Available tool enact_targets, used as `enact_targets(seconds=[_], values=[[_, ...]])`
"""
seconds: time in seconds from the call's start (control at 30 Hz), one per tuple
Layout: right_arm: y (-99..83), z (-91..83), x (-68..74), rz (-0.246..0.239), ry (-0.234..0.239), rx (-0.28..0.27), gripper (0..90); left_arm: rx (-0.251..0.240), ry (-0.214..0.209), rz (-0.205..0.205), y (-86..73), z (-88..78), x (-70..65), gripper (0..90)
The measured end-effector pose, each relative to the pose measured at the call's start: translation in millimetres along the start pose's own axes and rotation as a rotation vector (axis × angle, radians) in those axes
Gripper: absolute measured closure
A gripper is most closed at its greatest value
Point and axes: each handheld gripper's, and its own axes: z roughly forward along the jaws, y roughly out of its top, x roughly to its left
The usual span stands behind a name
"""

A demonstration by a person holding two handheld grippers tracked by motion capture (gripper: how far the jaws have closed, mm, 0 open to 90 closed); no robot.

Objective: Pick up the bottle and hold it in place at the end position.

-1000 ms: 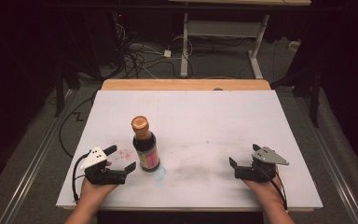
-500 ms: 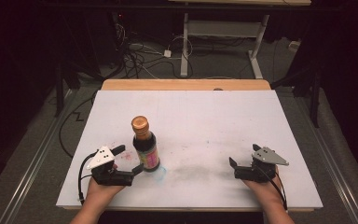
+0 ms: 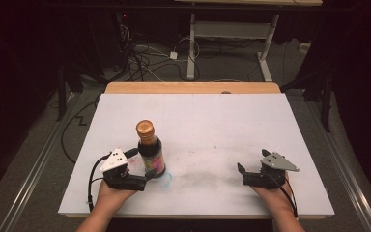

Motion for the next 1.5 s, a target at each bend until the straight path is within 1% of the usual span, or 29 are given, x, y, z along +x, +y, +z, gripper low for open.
enact_targets(seconds=[0.03,0.1,0.17,0.37,0.47,0.53,0.63,0.67,0.7,0.73,0.83,0.93,1.0,1.03,1.13,1.17,1.33,1.43,1.47,1.5], values=[[0.0,-0.1,0.0,0.000,-0.001,0.000,0.1,0.000,0.000,0.000,0.0,0.0,0.0,0.0],[0.0,0.0,0.0,0.001,-0.001,0.000,0.1,-0.002,0.000,0.002,0.1,5.4,-1.1,0.0],[0.0,0.0,0.0,0.000,-0.001,0.000,0.1,0.003,0.001,0.013,-0.3,9.3,-0.9,0.0],[0.0,0.0,0.0,0.000,-0.002,0.000,0.1,0.010,0.011,0.004,0.1,17.6,1.4,0.0],[-0.1,0.0,-0.1,0.001,-0.002,0.000,0.1,0.013,0.016,0.013,0.7,19.9,2.1,0.4],[-0.1,0.0,-0.1,0.002,-0.003,-0.001,0.1,0.003,0.007,0.007,1.9,20.2,2.5,3.1],[-0.1,0.0,-0.1,0.003,-0.003,0.000,0.1,0.000,0.006,0.008,3.3,20.5,3.5,7.1],[-0.1,0.0,-0.1,0.004,-0.003,-0.001,0.1,-0.009,-0.005,-0.001,5.1,20.1,3.9,9.3],[-0.1,0.0,-0.1,0.004,-0.003,-0.001,0.1,-0.009,-0.005,-0.001,5.1,20.1,3.9,11.2],[0.0,0.0,-0.1,0.004,-0.002,0.001,0.1,-0.010,-0.017,0.003,5.9,19.9,3.8,13.6],[-0.1,-0.2,-0.2,0.004,0.000,-0.002,0.1,0.001,-0.030,0.011,5.4,20.5,2.7,17.8],[-0.1,-0.3,-0.3,0.003,0.003,-0.003,0.1,0.012,-0.043,0.022,3.6,20.0,1.7,25.3],[0.0,0.0,-0.4,0.004,0.001,0.000,0.1,0.013,-0.042,0.021,3.7,20.1,1.6,26.2],[0.0,-0.1,-0.3,0.004,0.000,0.000,0.1,0.017,-0.039,0.036,3.6,19.7,1.2,26.6],[-0.1,-0.1,-0.1,0.002,0.000,-0.001,0.1,0.020,-0.033,0.038,3.8,19.7,0.5,27.3],[-0.1,-0.1,-0.2,0.003,0.000,-0.001,0.1,0.021,-0.028,0.055,3.2,19.6,-0.5,27.7],[-0.1,-0.2,-0.3,0.003,0.003,-0.002,0.1,0.020,-0.020,0.060,3.2,19.1,-1.2,28.3],[0.0,-0.1,-0.3,0.004,0.004,-0.001,0.1,0.016,-0.014,0.068,3.1,18.6,-2.6,28.7],[0.0,-0.1,-0.4,0.003,0.004,-0.002,0.1,0.022,-0.010,0.082,3.3,18.2,-3.7,28.8],[0.0,-0.2,-0.3,0.003,0.004,-0.002,0.1,0.022,-0.010,0.082,3.3,18.2,-3.7,28.9]])
